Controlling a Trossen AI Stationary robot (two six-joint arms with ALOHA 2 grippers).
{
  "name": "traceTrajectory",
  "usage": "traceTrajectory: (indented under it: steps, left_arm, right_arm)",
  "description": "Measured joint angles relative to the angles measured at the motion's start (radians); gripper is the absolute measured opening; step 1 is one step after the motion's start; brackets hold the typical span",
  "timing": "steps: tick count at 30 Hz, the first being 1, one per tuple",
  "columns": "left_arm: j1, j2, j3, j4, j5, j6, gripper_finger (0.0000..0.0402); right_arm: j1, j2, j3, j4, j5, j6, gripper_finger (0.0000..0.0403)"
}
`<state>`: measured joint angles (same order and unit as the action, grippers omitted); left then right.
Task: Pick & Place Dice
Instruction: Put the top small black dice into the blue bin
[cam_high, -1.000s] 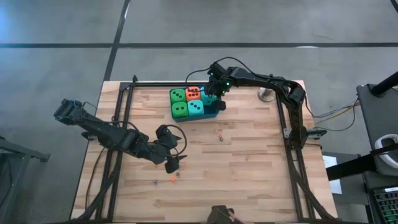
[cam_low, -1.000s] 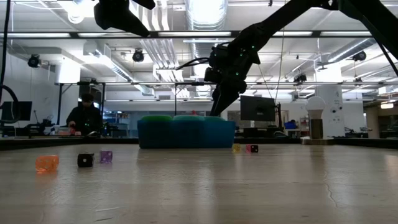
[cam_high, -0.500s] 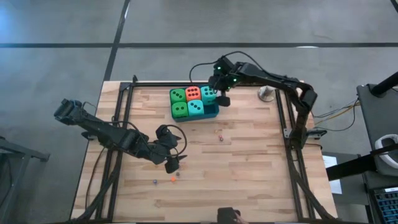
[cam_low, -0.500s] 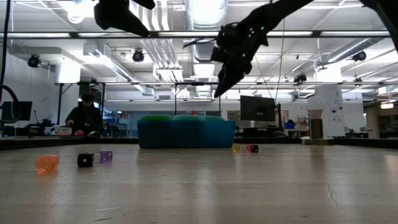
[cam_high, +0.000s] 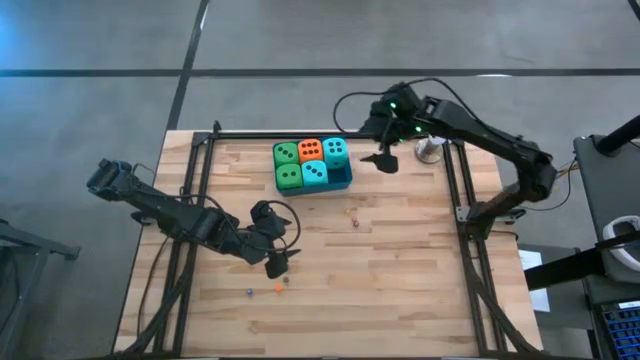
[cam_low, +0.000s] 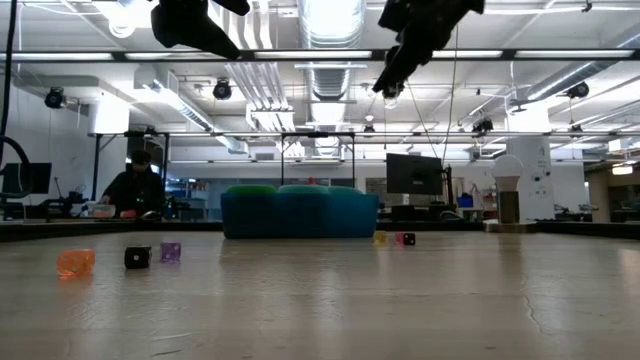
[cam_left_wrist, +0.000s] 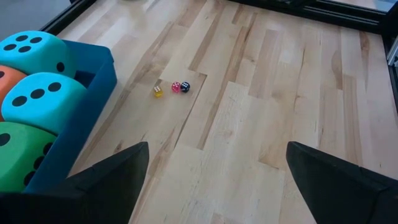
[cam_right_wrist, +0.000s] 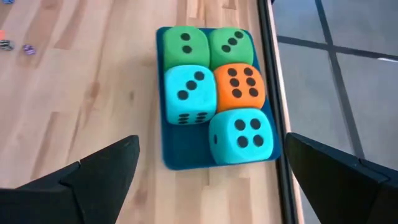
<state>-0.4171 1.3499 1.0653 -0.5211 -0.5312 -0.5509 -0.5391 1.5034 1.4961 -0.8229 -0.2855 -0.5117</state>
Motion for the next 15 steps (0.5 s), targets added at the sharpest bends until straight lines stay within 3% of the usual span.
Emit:
traceTrajectory:
  steps: [15]
  left_arm:
    - [0.000, 0.000, 0.000, 0.000, 0.000, 0.000, 0.0381]
  right_arm:
    - [0.113, -0.248, -0.262, 0.073, -0.003, 0.077, 0.0400]
